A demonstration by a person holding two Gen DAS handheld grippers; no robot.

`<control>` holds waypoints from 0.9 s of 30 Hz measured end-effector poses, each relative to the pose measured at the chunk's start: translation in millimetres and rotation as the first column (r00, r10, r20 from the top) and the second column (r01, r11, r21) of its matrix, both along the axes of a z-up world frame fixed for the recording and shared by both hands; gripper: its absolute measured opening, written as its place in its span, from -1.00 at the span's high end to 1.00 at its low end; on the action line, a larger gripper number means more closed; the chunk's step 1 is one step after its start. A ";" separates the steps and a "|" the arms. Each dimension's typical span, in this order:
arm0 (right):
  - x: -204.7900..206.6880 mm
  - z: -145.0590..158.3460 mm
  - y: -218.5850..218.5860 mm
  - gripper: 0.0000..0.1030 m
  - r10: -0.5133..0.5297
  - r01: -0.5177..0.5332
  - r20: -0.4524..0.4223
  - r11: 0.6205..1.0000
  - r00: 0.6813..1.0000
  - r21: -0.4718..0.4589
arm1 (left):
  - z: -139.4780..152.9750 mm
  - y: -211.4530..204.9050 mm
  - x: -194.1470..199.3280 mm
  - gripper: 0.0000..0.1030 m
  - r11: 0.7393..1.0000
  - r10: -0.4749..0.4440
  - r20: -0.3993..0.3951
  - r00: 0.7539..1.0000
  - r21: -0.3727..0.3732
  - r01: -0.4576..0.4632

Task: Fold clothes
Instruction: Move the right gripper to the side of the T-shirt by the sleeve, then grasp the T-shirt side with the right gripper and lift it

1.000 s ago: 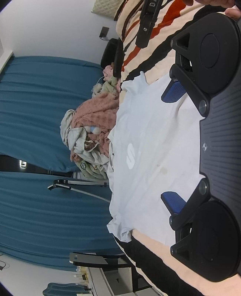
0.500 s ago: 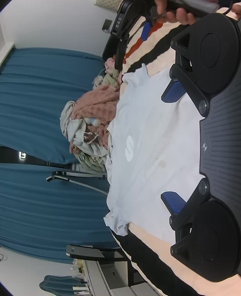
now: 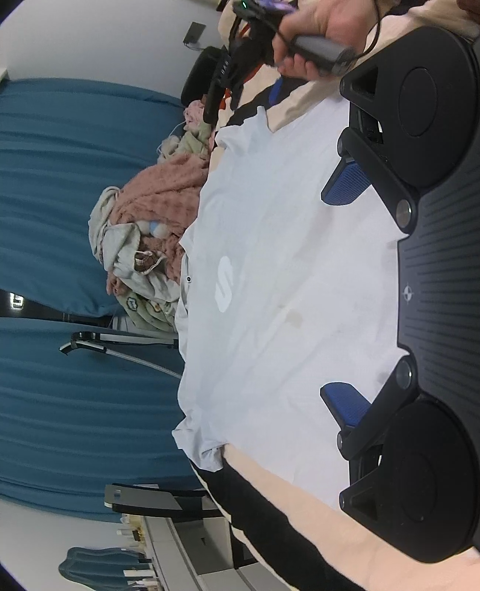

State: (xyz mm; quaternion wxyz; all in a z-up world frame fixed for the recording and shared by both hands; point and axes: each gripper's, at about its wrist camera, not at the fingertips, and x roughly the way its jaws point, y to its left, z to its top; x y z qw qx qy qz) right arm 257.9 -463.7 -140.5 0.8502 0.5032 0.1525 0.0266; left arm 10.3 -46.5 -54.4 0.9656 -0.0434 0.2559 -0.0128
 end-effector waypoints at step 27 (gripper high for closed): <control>188.8 -48.4 -29.1 0.17 -0.018 0.051 0.181 0.982 0.983 -0.182 | -55.1 4.7 97.3 -0.99 0.999 0.039 -0.153 0.988 0.000 -0.040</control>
